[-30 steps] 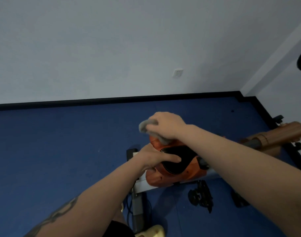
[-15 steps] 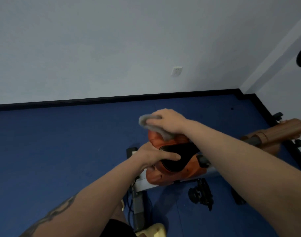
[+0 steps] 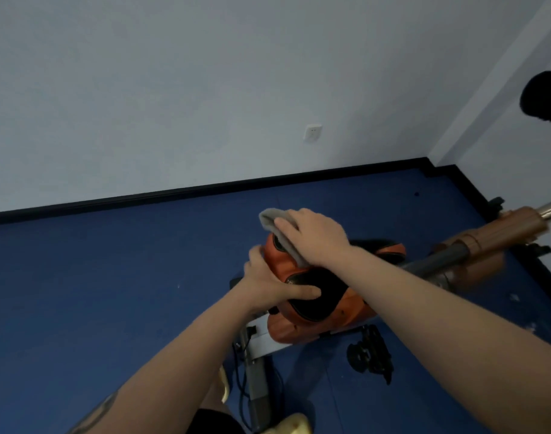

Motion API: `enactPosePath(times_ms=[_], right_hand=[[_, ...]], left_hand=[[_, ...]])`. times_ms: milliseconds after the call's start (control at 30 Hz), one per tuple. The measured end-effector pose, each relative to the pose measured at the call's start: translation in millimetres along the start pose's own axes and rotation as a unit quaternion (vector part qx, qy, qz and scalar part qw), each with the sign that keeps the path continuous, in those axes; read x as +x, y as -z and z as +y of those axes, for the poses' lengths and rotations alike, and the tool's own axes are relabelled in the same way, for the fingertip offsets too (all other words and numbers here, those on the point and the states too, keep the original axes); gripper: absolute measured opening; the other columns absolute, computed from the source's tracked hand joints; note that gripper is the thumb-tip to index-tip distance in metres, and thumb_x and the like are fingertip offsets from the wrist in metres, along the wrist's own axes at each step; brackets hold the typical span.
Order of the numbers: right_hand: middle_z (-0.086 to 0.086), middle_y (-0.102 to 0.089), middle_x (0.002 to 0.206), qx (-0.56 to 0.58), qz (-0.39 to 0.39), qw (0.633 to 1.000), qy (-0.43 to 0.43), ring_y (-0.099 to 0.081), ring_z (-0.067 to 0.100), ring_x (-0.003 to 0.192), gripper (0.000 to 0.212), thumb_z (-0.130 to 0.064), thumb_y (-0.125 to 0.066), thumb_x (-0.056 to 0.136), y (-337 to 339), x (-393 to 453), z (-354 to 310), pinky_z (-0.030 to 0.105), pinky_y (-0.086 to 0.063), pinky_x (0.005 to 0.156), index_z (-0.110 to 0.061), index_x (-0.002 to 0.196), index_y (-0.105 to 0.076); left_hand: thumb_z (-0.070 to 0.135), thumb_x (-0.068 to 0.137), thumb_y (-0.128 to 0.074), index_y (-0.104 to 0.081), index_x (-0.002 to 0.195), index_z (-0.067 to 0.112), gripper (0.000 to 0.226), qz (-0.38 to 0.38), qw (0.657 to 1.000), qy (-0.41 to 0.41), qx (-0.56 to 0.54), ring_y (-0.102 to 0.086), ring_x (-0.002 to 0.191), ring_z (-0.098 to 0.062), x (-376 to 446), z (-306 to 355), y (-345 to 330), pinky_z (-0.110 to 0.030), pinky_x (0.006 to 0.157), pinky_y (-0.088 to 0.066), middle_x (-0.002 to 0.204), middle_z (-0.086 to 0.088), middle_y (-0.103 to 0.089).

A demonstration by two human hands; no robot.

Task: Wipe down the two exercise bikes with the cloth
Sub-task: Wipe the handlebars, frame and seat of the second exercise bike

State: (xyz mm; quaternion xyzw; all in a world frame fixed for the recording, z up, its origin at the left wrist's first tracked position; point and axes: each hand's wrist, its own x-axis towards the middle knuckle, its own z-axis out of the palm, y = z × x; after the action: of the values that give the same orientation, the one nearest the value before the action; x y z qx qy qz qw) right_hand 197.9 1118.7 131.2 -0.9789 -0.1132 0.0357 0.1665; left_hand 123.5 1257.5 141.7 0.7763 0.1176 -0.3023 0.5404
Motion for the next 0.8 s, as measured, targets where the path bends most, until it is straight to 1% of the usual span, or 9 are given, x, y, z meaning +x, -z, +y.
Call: enactPosePath(times_ms=[67, 200, 267, 367, 467, 533, 600, 700, 800], right_hand=[[-0.001, -0.062, 0.116, -0.002, -0.005, 1.000, -0.014, -0.060, 0.024, 0.102, 0.063, -0.070, -0.014, 0.090, 7, -18, 23, 0.035, -0.038, 0.072, -0.033, 0.122, -0.055], [0.012, -0.064, 0.115, -0.081, -0.097, 0.970, -0.207, -0.060, 0.032, 0.101, 0.062, -0.059, -0.021, 0.096, 31, -14, 58, 0.038, -0.040, 0.076, -0.017, 0.111, -0.064], [0.011, -0.064, 0.115, -0.142, -0.056, 0.971, -0.184, -0.060, 0.033, 0.101, 0.049, -0.048, -0.025, 0.099, 19, -16, 35, 0.041, -0.040, 0.076, -0.018, 0.115, -0.061], [0.006, -0.067, 0.106, -0.072, 0.084, 0.987, -0.113, -0.062, 0.031, 0.095, 0.045, -0.043, -0.027, 0.101, 5, -34, 0, 0.041, -0.043, 0.080, -0.019, 0.109, -0.063], [0.007, -0.063, 0.107, -0.017, 0.039, 0.989, -0.143, -0.060, 0.031, 0.096, 0.036, -0.041, -0.033, 0.100, 27, -56, 34, 0.038, -0.043, 0.078, -0.021, 0.117, -0.057], [0.010, -0.059, 0.113, -0.008, 0.054, 0.957, -0.284, -0.057, 0.033, 0.102, 0.037, -0.039, -0.033, 0.098, 38, -61, 70, 0.037, -0.037, 0.079, -0.021, 0.121, -0.055], [0.010, -0.062, 0.111, -0.056, 0.072, 0.935, -0.342, -0.056, 0.032, 0.103, 0.044, -0.043, -0.030, 0.097, 39, -61, 68, 0.038, -0.040, 0.084, -0.017, 0.108, -0.064], [0.006, -0.068, 0.097, -0.089, 0.146, 0.959, -0.228, -0.060, 0.029, 0.095, 0.050, -0.049, -0.029, 0.093, 10, -64, 29, 0.044, -0.045, 0.088, -0.019, 0.086, -0.068], [-0.003, -0.065, 0.107, -0.051, 0.104, 0.973, -0.199, -0.056, 0.021, 0.104, 0.047, -0.051, -0.029, 0.099, 20, -69, 45, 0.042, -0.040, 0.095, -0.022, 0.097, -0.066]], left_hand=[[0.042, 0.052, -0.093, -0.010, 0.151, 0.025, 0.130, 0.039, 0.995, -0.038, 0.079, -0.028, 0.140, -0.026, -1, 8, 15, -0.050, 0.109, -0.038, 0.152, -0.003, -0.019], [0.047, 0.074, -0.077, -0.044, 0.135, 0.030, 0.071, 0.105, 0.971, -0.152, 0.154, -0.035, 0.134, -0.019, 9, 29, 33, -0.044, 0.110, -0.035, 0.142, 0.002, -0.039], [0.038, 0.089, -0.064, -0.051, 0.127, 0.026, 0.042, 0.146, 0.955, -0.208, 0.150, -0.045, 0.125, -0.016, 19, 39, 18, -0.039, 0.105, -0.039, 0.132, 0.003, -0.050], [0.025, 0.099, -0.048, -0.055, 0.112, 0.020, 0.016, 0.168, 0.940, -0.251, 0.158, -0.055, 0.108, -0.019, 32, 44, -8, -0.036, 0.092, -0.044, 0.112, 0.000, -0.061], [0.026, 0.099, -0.047, -0.055, 0.106, 0.020, 0.012, 0.180, 0.907, -0.294, 0.243, -0.056, 0.097, -0.018, 44, 39, -12, -0.034, 0.086, -0.044, 0.103, 0.002, -0.063], [0.029, 0.099, -0.047, -0.059, 0.107, 0.021, 0.017, 0.168, 0.878, -0.328, 0.304, -0.057, 0.096, -0.017, 52, 42, -8, -0.034, 0.091, -0.042, 0.104, 0.004, -0.064], [0.032, 0.099, -0.045, -0.061, 0.103, 0.023, 0.019, 0.129, 0.855, -0.355, 0.356, -0.056, 0.093, -0.016, 60, 51, -5, -0.033, 0.093, -0.039, 0.100, 0.005, -0.064], [0.036, 0.098, -0.042, -0.060, 0.098, 0.022, 0.023, 0.052, 0.844, -0.348, 0.405, -0.057, 0.090, -0.016, 72, 62, -4, -0.037, 0.086, -0.044, 0.097, 0.004, -0.063], [0.039, 0.097, -0.042, -0.058, 0.095, 0.024, 0.022, 0.032, 0.863, -0.319, 0.391, -0.055, 0.085, -0.013, 79, 63, -3, -0.035, 0.072, -0.046, 0.094, 0.006, -0.060]])
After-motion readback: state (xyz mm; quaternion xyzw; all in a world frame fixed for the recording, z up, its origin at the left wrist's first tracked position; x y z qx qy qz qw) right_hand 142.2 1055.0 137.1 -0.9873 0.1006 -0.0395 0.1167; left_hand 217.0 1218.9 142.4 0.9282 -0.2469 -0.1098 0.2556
